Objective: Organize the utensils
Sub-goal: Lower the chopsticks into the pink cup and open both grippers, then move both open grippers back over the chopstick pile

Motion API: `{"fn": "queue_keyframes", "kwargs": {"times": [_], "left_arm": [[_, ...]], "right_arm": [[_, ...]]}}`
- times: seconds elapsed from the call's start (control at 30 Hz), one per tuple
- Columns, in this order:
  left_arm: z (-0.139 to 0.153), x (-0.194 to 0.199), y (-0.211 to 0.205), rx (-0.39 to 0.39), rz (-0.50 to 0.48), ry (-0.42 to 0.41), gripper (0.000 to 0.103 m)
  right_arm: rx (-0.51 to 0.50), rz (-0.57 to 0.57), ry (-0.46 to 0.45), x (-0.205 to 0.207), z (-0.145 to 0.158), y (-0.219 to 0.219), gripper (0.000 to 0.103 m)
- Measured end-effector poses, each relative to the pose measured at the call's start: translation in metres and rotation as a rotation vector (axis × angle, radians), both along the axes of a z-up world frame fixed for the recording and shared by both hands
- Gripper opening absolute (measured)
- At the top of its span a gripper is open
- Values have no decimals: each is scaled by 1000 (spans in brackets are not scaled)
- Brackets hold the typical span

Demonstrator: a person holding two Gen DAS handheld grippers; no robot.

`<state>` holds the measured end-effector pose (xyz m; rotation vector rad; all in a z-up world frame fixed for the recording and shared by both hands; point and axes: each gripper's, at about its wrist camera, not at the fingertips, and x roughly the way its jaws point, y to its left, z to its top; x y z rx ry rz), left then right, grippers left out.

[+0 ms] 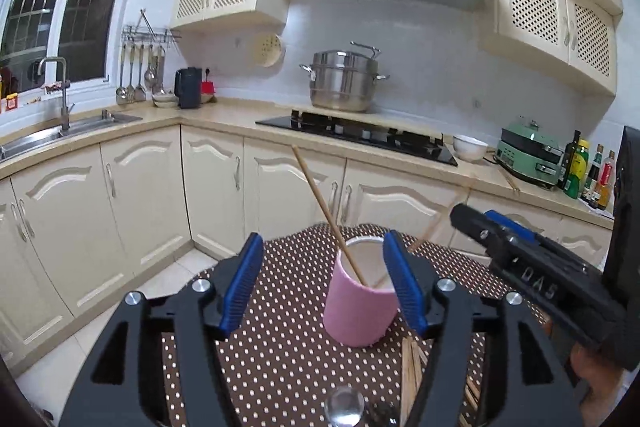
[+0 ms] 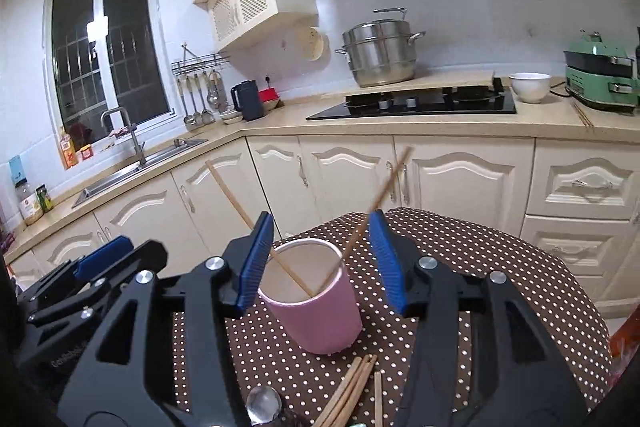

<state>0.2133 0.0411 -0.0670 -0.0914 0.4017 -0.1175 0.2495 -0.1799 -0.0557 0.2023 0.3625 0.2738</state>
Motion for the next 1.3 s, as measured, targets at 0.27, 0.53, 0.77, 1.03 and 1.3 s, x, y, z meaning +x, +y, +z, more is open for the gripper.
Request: {"fn": "queue_keyframes", "kwargs": {"times": [0.27,0.53,0.77,1.03,1.3], "left_arm": [[-26,5,-9,32,-157,333,62],[-75,12,-40,69,-271,568,61],[-102,30,-62,22,-318,711,28],[-127,47,-80,83,-285,775,26],[-125,62,-100,165,-252,777,26]], "right_arm": [[-33,-11,108,-15,-11,-33,53],[-120,35,302,-30,-43,-53,53],[-103,45,418,-38,-64,-76,53],[-77,44,476,-41,-78,-94,53],[-86,71,515,-39,-88,-97,54]]}}
